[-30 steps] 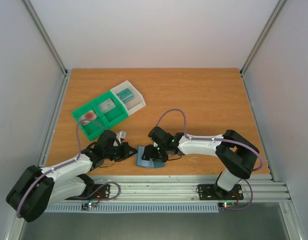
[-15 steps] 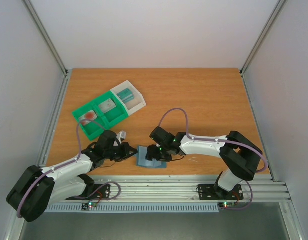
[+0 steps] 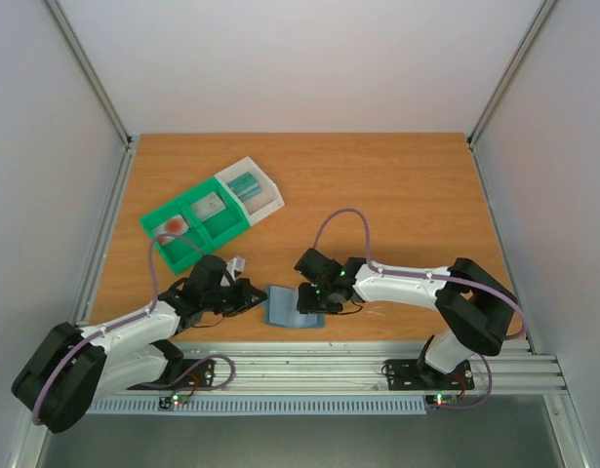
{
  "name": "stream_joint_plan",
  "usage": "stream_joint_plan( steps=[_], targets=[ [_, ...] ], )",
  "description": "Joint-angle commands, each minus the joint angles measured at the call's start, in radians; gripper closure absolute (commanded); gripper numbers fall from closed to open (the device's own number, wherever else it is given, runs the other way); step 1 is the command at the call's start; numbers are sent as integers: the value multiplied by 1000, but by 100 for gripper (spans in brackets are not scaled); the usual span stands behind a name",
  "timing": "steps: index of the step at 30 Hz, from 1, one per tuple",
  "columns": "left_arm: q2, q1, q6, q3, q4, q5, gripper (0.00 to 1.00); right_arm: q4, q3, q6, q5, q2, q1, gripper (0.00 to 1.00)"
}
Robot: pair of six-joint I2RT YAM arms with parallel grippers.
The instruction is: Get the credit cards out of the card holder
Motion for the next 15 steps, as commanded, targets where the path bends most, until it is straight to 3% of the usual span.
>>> stream_joint_plan(
  steps=[1, 7, 15],
  targets=[
    [-5, -4, 1, -9, 35, -3, 100, -109, 40, -24, 105, -76, 6, 52],
    [4, -4, 0, -5, 41, -1, 99, -132, 63, -20, 77, -127, 5, 42],
    [8, -6, -2, -7, 43, 1, 99, -38, 95, -6, -12, -114, 30, 40]
  ],
)
